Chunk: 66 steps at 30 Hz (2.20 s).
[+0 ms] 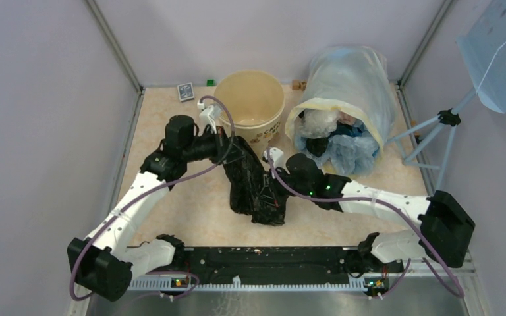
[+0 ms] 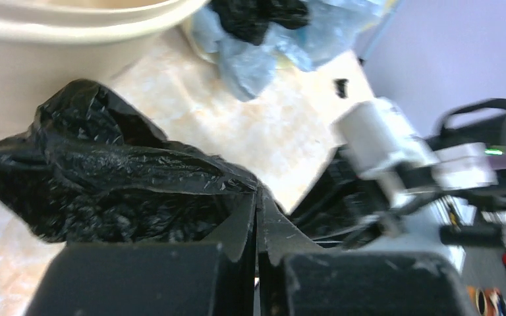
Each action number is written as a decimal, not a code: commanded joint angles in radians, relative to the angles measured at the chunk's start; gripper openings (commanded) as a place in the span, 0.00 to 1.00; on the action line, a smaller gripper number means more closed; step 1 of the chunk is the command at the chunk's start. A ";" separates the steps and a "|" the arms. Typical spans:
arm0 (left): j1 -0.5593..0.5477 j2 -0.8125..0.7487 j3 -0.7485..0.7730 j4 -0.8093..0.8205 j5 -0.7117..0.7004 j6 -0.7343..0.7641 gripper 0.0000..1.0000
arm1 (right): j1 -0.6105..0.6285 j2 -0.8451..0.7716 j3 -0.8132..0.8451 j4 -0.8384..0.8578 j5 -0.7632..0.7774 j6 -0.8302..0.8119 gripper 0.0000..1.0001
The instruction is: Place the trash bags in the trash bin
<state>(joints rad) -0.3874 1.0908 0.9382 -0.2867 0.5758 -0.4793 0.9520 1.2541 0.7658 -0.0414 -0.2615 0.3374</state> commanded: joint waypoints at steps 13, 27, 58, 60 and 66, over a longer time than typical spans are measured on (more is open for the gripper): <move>0.002 0.043 0.273 -0.387 0.291 0.269 0.00 | -0.032 -0.173 -0.117 0.199 0.003 0.061 0.39; -0.041 0.071 0.360 -0.529 0.395 0.384 0.00 | -0.116 -0.208 -0.205 0.165 0.189 0.107 0.63; -0.056 -0.212 0.371 -0.542 0.046 0.348 0.00 | -0.105 0.088 -0.179 0.416 0.076 0.105 0.09; -0.057 -0.207 0.348 -0.513 0.123 0.339 0.00 | -0.105 0.100 -0.190 0.413 0.053 0.096 0.20; -0.056 -0.217 0.334 -0.435 0.210 0.324 0.00 | -0.068 0.156 -0.213 0.489 0.012 0.091 0.53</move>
<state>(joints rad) -0.4416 0.8745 1.2831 -0.8295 0.6960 -0.1360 0.8520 1.3716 0.5621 0.3973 -0.2253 0.4549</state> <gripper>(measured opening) 0.004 0.469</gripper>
